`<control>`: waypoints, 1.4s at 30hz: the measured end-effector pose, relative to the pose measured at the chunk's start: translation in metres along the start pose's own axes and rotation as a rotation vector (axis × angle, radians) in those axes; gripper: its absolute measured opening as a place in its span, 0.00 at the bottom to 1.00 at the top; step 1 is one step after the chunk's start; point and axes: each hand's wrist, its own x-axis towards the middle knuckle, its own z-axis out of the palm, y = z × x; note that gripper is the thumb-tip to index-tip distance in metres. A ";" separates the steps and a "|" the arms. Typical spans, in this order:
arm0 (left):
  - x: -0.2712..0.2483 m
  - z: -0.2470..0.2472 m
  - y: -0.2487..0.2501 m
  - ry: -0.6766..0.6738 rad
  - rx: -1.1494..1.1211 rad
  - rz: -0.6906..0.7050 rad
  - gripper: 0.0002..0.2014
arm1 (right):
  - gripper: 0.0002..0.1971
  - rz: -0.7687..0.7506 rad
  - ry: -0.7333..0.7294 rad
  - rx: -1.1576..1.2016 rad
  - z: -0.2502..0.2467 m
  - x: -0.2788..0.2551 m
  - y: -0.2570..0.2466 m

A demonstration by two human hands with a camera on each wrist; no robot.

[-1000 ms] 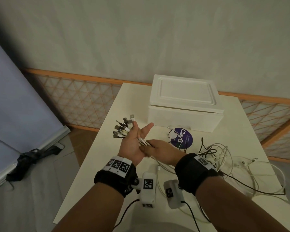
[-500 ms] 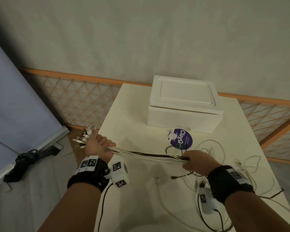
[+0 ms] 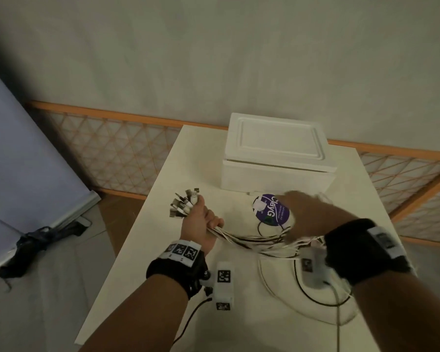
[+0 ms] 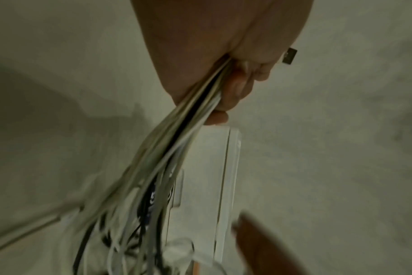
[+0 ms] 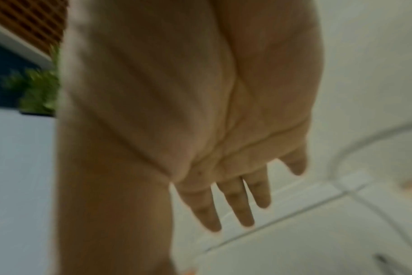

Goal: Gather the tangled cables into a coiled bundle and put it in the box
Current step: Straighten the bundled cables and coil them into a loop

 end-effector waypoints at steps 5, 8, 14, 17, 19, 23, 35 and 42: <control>-0.016 0.026 -0.009 -0.045 0.124 -0.067 0.28 | 0.32 -0.293 0.045 0.646 0.041 0.021 -0.100; -0.012 0.018 0.004 -0.029 -0.005 -0.044 0.21 | 0.24 -0.272 0.046 0.639 0.058 0.028 -0.098; 0.001 -0.006 0.017 0.142 -0.086 -0.159 0.20 | 0.22 -0.307 0.040 0.266 0.061 0.031 -0.098; 0.000 -0.006 0.023 0.190 -0.099 -0.235 0.20 | 0.23 -0.318 0.028 0.204 0.059 0.032 -0.098; 0.002 -0.008 0.026 0.176 -0.084 -0.216 0.17 | 0.23 -0.315 0.028 0.176 0.054 0.031 -0.097; 0.002 -0.012 0.032 0.154 -0.020 -0.150 0.09 | 0.22 -0.335 0.022 0.131 0.039 0.029 -0.096; -0.032 0.008 0.055 -0.575 1.212 0.585 0.35 | 0.18 -0.253 -0.053 0.014 0.015 0.025 -0.089; -0.016 0.004 0.004 -0.523 1.517 0.343 0.28 | 0.15 -0.358 -0.050 0.002 0.005 0.019 -0.086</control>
